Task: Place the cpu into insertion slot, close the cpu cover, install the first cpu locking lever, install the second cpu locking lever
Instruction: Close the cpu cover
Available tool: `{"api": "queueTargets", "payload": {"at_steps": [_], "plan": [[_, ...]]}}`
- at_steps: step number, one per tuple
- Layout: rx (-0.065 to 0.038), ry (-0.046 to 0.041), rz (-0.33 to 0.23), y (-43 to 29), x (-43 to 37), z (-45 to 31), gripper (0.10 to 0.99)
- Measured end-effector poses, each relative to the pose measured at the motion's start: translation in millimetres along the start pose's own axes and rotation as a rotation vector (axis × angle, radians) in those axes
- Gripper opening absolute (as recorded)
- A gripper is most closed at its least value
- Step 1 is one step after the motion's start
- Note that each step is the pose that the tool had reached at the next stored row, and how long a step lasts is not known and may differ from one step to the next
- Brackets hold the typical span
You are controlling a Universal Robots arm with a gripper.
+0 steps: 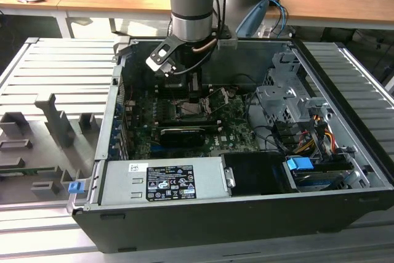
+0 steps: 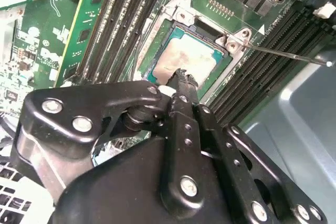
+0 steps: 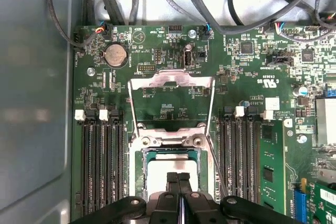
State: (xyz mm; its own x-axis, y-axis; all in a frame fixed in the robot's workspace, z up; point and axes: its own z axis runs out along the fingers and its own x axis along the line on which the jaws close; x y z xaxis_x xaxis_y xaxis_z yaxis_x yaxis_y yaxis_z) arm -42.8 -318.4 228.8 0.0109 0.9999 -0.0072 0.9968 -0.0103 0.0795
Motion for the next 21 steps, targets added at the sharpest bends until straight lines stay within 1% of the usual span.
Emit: {"api": "queueTargets", "payload": {"at_steps": [1, 6, 21], "plan": [[0.000, -0.0004, 0.000, 0.3, 0.3, -3.2, 0.106], [0.000, -0.0009, 0.000, 0.6, 0.7, -7.5, 0.106], [0.000, -0.0034, 0.000, 0.8, 1.8, -10.8, 0.106]]}}
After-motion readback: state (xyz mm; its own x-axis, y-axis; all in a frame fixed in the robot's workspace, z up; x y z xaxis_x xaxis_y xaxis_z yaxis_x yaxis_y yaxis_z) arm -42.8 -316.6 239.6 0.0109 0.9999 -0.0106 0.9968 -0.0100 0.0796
